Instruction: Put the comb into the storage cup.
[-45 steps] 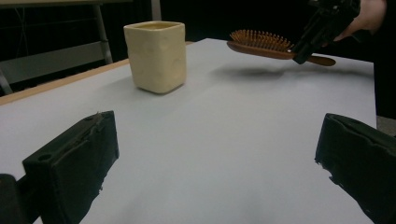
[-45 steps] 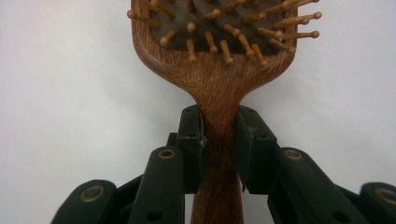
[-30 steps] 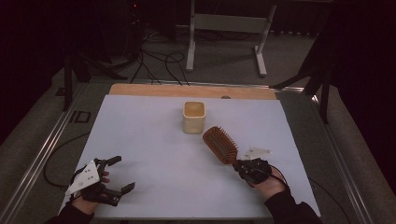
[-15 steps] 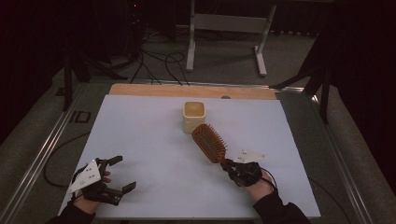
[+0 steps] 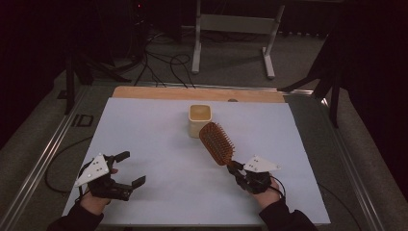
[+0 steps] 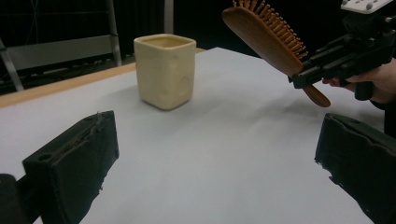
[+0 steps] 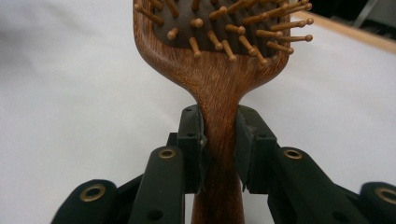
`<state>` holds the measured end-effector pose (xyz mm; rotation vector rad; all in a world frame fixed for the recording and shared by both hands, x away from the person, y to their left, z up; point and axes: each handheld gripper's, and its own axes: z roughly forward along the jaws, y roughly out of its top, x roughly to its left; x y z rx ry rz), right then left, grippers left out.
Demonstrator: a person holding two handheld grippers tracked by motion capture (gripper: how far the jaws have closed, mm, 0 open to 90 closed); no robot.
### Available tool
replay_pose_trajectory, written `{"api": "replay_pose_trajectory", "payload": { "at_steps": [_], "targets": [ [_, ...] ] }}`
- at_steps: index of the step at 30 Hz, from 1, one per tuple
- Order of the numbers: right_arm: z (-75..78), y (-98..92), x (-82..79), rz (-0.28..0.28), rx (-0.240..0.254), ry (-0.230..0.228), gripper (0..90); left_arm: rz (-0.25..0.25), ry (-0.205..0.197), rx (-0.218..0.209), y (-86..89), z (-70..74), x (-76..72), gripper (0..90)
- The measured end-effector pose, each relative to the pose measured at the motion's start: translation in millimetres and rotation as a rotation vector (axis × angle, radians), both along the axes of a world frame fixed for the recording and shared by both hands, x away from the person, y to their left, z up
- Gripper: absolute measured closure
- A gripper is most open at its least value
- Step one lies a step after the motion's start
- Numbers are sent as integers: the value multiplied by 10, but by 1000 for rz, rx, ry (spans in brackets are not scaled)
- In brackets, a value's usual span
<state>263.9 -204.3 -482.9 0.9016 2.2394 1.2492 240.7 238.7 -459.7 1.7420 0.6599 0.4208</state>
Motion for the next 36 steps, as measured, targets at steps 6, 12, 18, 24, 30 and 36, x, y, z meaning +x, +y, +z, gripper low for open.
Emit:
{"api": "replay_pose_trajectory", "payload": {
  "at_steps": [6, 12, 18, 24, 30, 36],
  "targets": [
    [20, -9, -25, -8, 18, -26, 731, -16, 5, 39, -197, 166, 72, 1],
    [17, 2, -41, -6, 19, -19, 731, -25, 18, 49, -360, 301, 163, 1],
    [43, 7, -58, -3, 21, -34, 731, -33, 37, 48, -529, 466, 265, 1],
    [62, -3, -60, 9, 49, -23, 733, -36, 51, 16, -736, 599, 395, 1],
    [81, 4, -83, 4, 65, -42, 734, -55, 69, -23, -963, 653, 484, 1],
    [79, 19, -90, -5, 52, -47, 734, -73, 91, -35, -1181, 694, 549, 1]
  ]
}}
